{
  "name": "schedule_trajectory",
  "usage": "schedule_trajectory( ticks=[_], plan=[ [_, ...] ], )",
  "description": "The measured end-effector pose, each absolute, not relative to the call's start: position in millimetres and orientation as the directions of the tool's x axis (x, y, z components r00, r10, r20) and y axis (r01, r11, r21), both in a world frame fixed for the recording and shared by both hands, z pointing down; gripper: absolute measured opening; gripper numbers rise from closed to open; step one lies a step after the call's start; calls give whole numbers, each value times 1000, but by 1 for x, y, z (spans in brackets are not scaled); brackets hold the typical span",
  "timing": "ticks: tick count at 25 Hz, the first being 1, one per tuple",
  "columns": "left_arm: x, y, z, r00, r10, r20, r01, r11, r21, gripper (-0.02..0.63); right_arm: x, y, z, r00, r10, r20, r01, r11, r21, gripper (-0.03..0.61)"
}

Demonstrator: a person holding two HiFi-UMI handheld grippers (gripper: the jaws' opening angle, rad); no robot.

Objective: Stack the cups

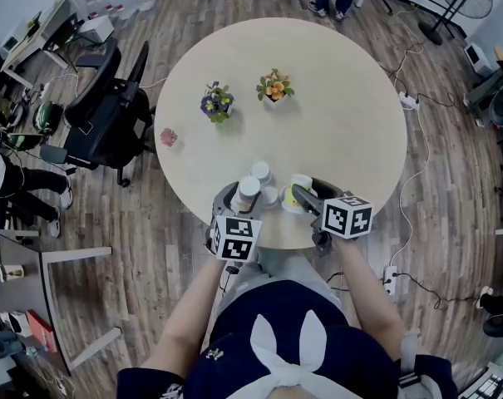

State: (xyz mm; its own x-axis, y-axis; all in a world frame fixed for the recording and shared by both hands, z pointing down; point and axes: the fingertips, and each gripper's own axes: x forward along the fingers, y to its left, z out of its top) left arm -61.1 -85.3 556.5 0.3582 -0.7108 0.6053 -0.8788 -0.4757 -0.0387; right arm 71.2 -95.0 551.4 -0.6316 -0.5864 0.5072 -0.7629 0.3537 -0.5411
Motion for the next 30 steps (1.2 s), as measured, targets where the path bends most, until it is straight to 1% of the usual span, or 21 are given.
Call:
schedule_trajectory(
  ticks=[12,20,30],
  plan=[
    [-57,-74,563,375,-676,635,-866,-500,-21,245,55,-100,543,-641,-592,489,-762,408,-503,250],
    [-57,-73,564,377,-667,642,-870,-493,-1,256,39,-112,546,-617,-605,503,-787,479,-389,252],
    [-60,-72,560,373,-665,647,-873,-487,2,256,29,-118,549,-581,-657,481,-809,530,-254,252]
  ],
)
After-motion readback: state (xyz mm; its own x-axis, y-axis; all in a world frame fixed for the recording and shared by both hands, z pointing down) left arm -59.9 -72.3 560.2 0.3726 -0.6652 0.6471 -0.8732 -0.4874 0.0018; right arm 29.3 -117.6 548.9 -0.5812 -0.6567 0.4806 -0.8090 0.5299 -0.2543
